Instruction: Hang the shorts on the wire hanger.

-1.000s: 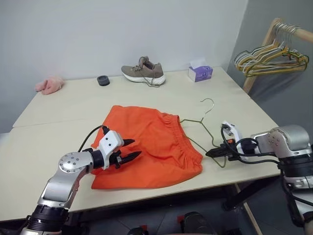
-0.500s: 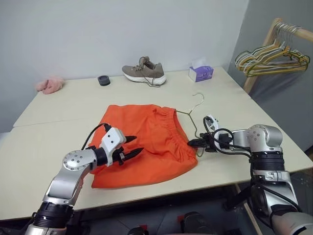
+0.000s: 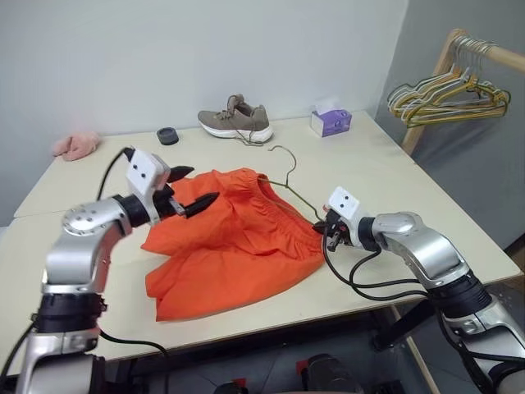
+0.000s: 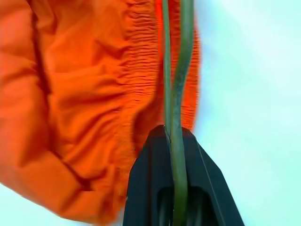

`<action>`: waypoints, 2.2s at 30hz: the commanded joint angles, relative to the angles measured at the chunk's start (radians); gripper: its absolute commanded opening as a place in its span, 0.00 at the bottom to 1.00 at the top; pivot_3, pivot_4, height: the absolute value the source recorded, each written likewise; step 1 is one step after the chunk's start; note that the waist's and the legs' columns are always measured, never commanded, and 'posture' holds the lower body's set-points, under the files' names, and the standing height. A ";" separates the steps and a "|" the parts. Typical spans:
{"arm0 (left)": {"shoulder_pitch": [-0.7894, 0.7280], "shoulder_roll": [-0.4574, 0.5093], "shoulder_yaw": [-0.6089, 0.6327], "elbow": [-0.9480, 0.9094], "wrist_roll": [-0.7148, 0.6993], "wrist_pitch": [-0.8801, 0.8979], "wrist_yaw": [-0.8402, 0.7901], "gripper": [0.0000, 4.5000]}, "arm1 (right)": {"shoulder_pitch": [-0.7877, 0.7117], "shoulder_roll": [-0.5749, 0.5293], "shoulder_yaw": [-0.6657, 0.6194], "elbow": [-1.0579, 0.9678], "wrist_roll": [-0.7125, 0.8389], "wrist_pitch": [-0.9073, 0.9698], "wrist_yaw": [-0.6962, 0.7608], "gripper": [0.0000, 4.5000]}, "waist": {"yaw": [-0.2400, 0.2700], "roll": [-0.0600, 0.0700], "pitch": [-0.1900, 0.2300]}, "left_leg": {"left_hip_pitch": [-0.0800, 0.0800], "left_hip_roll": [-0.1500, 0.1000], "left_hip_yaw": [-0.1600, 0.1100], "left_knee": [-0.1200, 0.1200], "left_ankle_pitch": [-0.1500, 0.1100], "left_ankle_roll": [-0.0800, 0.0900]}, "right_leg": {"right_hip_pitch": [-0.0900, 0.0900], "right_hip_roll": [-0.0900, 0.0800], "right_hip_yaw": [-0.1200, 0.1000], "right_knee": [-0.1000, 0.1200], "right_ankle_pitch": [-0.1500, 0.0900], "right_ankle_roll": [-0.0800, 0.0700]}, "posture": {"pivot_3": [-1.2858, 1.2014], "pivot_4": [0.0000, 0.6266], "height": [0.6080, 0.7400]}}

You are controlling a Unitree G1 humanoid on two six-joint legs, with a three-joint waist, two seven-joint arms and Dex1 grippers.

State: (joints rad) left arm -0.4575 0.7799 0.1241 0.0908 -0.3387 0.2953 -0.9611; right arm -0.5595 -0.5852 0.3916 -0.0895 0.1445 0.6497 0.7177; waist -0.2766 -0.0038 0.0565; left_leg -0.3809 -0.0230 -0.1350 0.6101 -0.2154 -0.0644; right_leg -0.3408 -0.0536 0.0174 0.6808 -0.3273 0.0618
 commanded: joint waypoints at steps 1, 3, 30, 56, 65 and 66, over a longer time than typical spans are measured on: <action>-0.068 0.036 -0.057 0.082 0.078 -0.118 -0.075 0.99 | -0.020 -0.001 0.014 -0.029 -0.056 -0.112 0.026 0.00 | 0.001 0.000 0.000 | 0.000 0.000 0.000 0.000 0.000 0.000 | 0.000 0.000 0.000 0.000 0.000 0.000 | 0.41 0.00 1.00; -0.101 0.036 -0.094 0.138 0.117 -0.180 -0.104 0.99 | -0.019 0.000 0.020 -0.035 -0.079 -0.145 0.036 0.00 | 0.001 0.000 0.000 | 0.000 0.000 0.000 0.000 0.000 0.000 | 0.000 0.000 0.000 0.000 0.000 0.000 | 0.41 0.00 1.00; -0.162 -0.083 -0.216 0.285 0.191 -0.281 -0.249 0.24 | -0.032 0.052 0.033 -0.094 -0.227 -0.391 0.119 0.00 | -0.023 -0.001 0.000 | 0.000 0.000 -0.003 0.001 0.000 0.000 | 0.000 -0.001 0.000 0.001 0.000 0.000 | 0.40 0.00 1.00; -0.073 -0.003 -0.157 0.135 0.100 -0.061 -0.298 0.00 | 0.206 0.156 -0.239 -0.316 0.053 0.399 0.030 0.99 | -0.035 -0.003 -0.002 | 0.004 0.001 -0.004 0.002 0.000 0.001 | 0.003 0.000 0.001 0.006 0.000 0.000 | 0.39 0.00 1.00; -0.069 0.007 -0.158 0.102 0.088 -0.025 -0.324 0.00 | 0.150 0.318 -0.242 -0.147 0.086 0.447 -0.109 0.99 | -0.030 -0.003 -0.002 | 0.005 0.000 -0.004 0.002 0.001 0.002 | 0.003 0.000 0.001 0.007 0.000 0.000 | 0.40 0.00 1.00; -0.067 0.008 -0.156 0.097 0.084 -0.018 -0.327 0.00 | 0.148 0.325 -0.234 -0.128 0.082 0.434 -0.121 0.99 | -0.030 -0.003 -0.002 | 0.005 0.000 -0.004 0.002 0.001 0.002 | 0.003 0.000 0.001 0.007 0.000 0.000 | 0.40 0.00 1.00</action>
State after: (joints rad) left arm -0.5162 0.7638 -0.0572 0.2274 -0.2307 0.2678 -1.2799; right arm -0.3873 -0.2672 0.1586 -0.2250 0.2193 1.1050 0.6170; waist -0.3065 -0.0069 0.0545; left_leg -0.3762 -0.0229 -0.1388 0.6117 -0.2139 -0.0622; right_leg -0.3382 -0.0538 0.0186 0.6880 -0.3268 0.0622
